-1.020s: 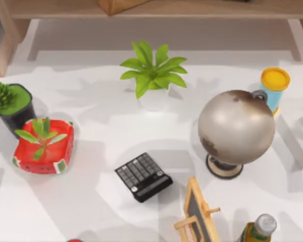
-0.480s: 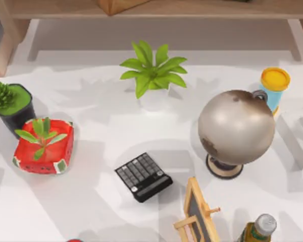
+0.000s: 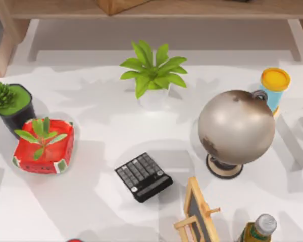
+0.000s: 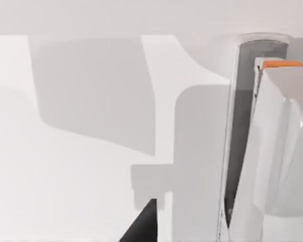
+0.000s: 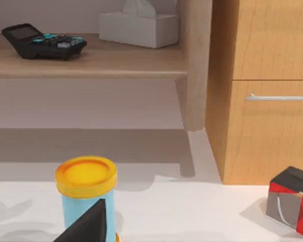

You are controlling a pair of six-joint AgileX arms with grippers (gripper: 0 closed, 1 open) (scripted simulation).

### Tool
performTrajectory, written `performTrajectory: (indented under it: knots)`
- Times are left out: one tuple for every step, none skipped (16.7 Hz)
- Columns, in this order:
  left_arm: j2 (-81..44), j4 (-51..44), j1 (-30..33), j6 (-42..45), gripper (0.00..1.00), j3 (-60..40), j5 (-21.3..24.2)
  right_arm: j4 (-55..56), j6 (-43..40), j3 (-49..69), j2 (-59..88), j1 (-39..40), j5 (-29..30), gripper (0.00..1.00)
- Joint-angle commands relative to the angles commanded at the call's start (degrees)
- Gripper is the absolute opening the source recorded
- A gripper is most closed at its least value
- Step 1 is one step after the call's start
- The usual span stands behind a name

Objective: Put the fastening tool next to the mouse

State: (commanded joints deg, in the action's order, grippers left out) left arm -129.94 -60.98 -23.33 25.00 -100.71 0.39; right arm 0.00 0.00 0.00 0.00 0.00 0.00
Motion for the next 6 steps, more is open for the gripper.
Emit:
performTrajectory:
  knots:
    - [0.0, 0.0, 0.0, 0.0, 1.00, 0.0, 0.0, 0.0, 0.0, 0.0, 0.0, 0.0, 0.0, 1.00]
    - [0.0, 0.0, 0.0, 0.0, 1.00, 0.0, 0.0, 0.0, 0.0, 0.0, 0.0, 0.0, 0.0, 1.00]
    - [0.0, 0.0, 0.0, 0.0, 1.00, 0.0, 0.0, 0.0, 0.0, 0.0, 0.0, 0.0, 0.0, 1.00]
    - [0.0, 0.0, 0.0, 0.0, 1.00, 0.0, 0.0, 0.0, 0.0, 0.0, 0.0, 0.0, 0.0, 1.00]
    - [0.0, 0.0, 0.0, 0.0, 1.00, 0.0, 0.0, 0.0, 0.0, 0.0, 0.0, 0.0, 0.0, 1.00]
    - [0.0, 0.0, 0.0, 0.0, 1.00, 0.0, 0.0, 0.0, 0.0, 0.0, 0.0, 0.0, 0.0, 1.00]
